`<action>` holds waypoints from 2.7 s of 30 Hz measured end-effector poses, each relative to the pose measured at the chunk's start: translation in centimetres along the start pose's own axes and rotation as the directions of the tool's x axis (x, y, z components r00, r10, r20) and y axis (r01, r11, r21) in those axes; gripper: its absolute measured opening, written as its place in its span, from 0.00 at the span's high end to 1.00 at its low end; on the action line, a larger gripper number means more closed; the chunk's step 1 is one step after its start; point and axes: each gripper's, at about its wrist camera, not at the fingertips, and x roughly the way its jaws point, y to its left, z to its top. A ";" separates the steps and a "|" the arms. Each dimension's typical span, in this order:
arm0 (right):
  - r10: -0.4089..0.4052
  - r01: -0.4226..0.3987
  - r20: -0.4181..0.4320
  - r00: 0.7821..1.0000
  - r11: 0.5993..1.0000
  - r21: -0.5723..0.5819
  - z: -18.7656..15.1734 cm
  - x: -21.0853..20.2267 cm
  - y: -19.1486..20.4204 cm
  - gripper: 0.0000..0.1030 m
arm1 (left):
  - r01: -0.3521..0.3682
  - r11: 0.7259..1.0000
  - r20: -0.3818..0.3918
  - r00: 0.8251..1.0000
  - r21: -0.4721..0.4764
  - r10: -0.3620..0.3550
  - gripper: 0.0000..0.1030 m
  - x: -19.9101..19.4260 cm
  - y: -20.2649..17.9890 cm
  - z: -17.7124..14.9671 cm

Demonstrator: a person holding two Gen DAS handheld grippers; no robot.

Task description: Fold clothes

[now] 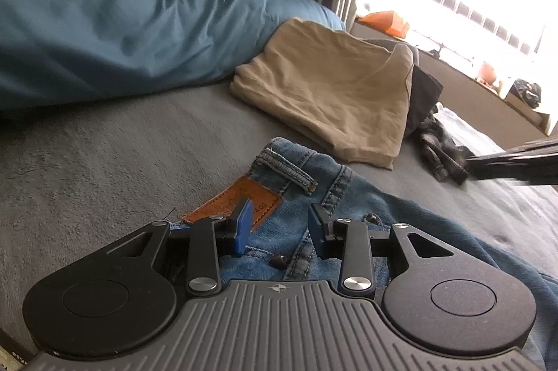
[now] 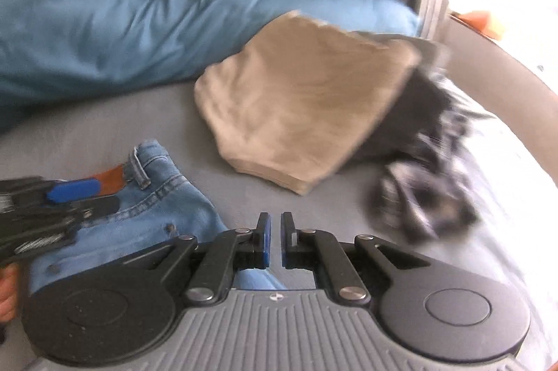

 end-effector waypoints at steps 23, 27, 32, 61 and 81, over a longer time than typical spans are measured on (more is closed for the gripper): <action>0.021 -0.015 -0.047 0.999 0.991 0.133 -8.2 -10.2 0.8 0.93 | 0.123 0.905 -0.143 0.970 -0.407 -0.195 0.52 -8.1 6.7 0.8; 0.041 -0.020 -0.068 0.997 0.956 0.293 -10.1 -8.8 -1.1 0.93 | 0.084 0.892 -0.215 0.957 -0.445 -0.197 0.38 -6.8 5.7 -1.4; 0.012 0.025 -0.114 0.993 0.949 0.313 -11.5 -8.0 -1.1 0.93 | 0.042 0.826 -0.205 0.961 -0.561 -0.188 0.38 -4.4 6.1 -2.7; -0.076 0.093 -0.070 0.995 0.950 0.297 -12.0 -8.6 -3.5 0.93 | 0.071 0.904 -0.228 0.957 -0.421 -0.181 0.58 -4.7 6.9 0.5; -0.281 0.293 -0.083 0.956 0.906 0.306 -9.2 -14.4 -8.2 0.93 | 0.224 0.962 -0.168 0.966 0.157 -0.198 0.56 0.7 -6.9 2.5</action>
